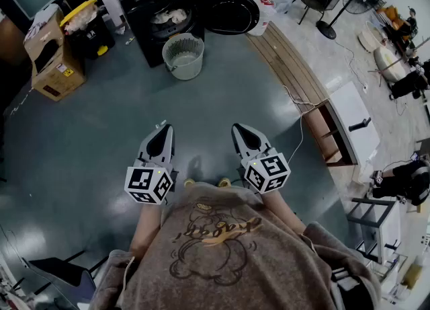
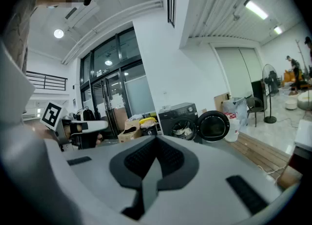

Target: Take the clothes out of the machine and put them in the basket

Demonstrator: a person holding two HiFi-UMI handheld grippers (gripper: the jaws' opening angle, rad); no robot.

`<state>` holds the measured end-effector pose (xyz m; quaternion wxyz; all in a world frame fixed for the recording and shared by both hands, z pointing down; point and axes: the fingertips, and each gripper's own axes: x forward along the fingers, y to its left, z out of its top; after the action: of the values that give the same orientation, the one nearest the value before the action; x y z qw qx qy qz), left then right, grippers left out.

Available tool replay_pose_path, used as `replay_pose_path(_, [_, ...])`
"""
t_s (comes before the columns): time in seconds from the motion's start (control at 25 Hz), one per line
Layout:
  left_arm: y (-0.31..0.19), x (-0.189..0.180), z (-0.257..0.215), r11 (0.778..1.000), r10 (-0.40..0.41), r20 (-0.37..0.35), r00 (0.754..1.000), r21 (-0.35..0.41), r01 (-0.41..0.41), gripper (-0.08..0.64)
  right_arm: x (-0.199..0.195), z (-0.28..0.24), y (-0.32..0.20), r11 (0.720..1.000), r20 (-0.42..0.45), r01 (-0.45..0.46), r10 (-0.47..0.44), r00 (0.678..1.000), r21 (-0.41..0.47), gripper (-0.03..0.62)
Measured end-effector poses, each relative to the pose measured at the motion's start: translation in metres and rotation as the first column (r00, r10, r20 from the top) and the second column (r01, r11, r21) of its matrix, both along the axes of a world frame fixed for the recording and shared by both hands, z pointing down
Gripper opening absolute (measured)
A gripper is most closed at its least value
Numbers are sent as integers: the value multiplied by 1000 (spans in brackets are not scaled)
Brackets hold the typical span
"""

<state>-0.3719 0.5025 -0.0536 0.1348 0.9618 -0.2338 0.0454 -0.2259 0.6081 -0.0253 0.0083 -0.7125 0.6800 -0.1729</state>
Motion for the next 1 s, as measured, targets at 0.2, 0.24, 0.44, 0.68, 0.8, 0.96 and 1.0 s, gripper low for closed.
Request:
replay_pose_path(0.2, [-4, -4, 0, 1000, 3, -3, 1000, -4, -3, 6, -3, 1, -3, 1000, 9, -4, 4, 1000, -4, -3])
replay_pose_path(0.24, [-6, -5, 0, 1000, 7, -2, 1000, -2, -7, 6, -4, 2, -5, 1000, 10, -6, 6, 1000, -4, -3])
replay_pose_path(0.44, [-24, -10, 0, 999, 34, 2, 999, 6, -34, 6, -12, 1, -21, 999, 30, -30, 29, 999, 13, -3])
replay_pose_path(0.68, [-48, -14, 6, 995, 95, 4, 995, 12, -95, 6, -26, 5, -45, 999, 10, -42, 42, 999, 9, -3])
replay_pose_path(0.8, [-60, -7, 5, 993, 120, 1, 993, 13, -120, 6, -21, 5, -56, 997, 3, -71, 71, 998, 5, -3])
replay_pose_path(0.96, [-74, 6, 8, 990, 140, 1, 990, 15, -140, 6, -9, 10, -68, 996, 5, -92, 92, 996, -7, -3])
replay_pose_path(1.0, [-79, 10, 10, 990, 141, 3, 990, 15, -141, 6, -5, 11, -72, 996, 7, -91, 91, 996, -6, -3])
